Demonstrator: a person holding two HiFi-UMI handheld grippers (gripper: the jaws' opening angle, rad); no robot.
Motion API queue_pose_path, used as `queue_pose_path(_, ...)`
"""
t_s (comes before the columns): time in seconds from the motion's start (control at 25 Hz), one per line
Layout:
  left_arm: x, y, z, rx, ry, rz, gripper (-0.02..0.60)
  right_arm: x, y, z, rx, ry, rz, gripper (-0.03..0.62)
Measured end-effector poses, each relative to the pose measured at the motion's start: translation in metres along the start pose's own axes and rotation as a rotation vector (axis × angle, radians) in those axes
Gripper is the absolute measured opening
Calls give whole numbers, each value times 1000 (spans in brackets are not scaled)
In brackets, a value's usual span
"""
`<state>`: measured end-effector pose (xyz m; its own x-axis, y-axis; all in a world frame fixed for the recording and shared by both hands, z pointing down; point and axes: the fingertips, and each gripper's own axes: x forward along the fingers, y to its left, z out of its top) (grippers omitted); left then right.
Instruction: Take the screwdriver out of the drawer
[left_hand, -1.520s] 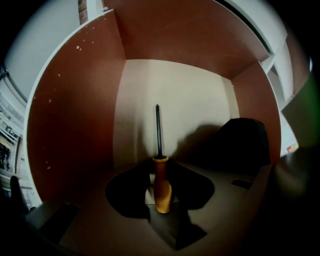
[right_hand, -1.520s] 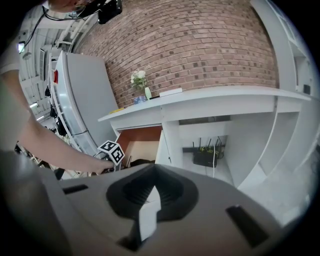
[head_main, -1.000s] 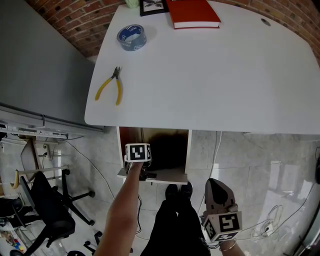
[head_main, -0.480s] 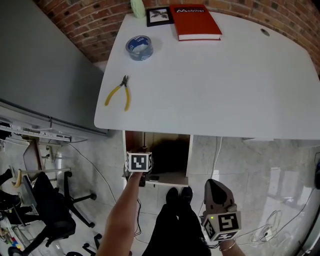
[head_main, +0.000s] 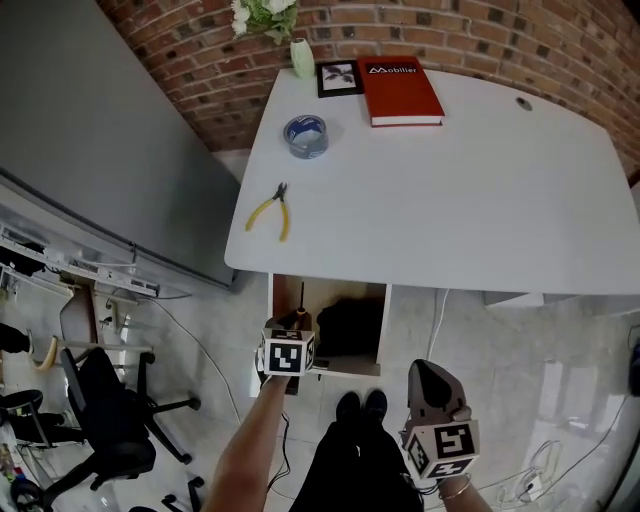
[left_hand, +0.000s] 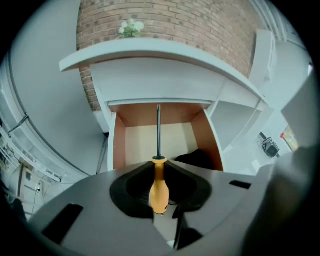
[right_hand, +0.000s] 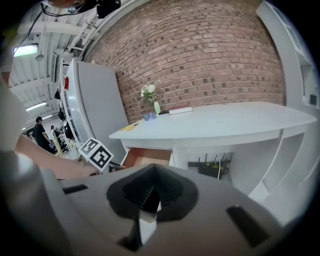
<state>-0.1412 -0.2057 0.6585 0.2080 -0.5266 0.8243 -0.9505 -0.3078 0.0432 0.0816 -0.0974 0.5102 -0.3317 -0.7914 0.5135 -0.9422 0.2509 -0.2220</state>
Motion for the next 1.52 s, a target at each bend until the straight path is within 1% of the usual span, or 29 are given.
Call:
queue_pose_path(0.28,-68,-14,40,20,-138,-8,60,-20,11,37,-33,-61,8,2)
queue_pose_path(0.6,-139,-33,70,78,-257,-25,60,-50,18,75,-47,-128,-10,2)
queue_pose_path(0.92,-204,-53,87,94,-362,-48,60,-82,15,101,-71,-181,-43,2)
queue_pose_path(1.0,-218,-58,90,108,-387,-53,60,-89,14,108,-74,-196,-50,2)
queue_pose_path(1.32,-271,-75,103,151,-491,-70,60,-112,20,127,-86,-231,-56,2)
queue_pose_path(1.52,-298,-84,114,160,-551,-88,60,-125,19,137,-85,-256,-70,2)
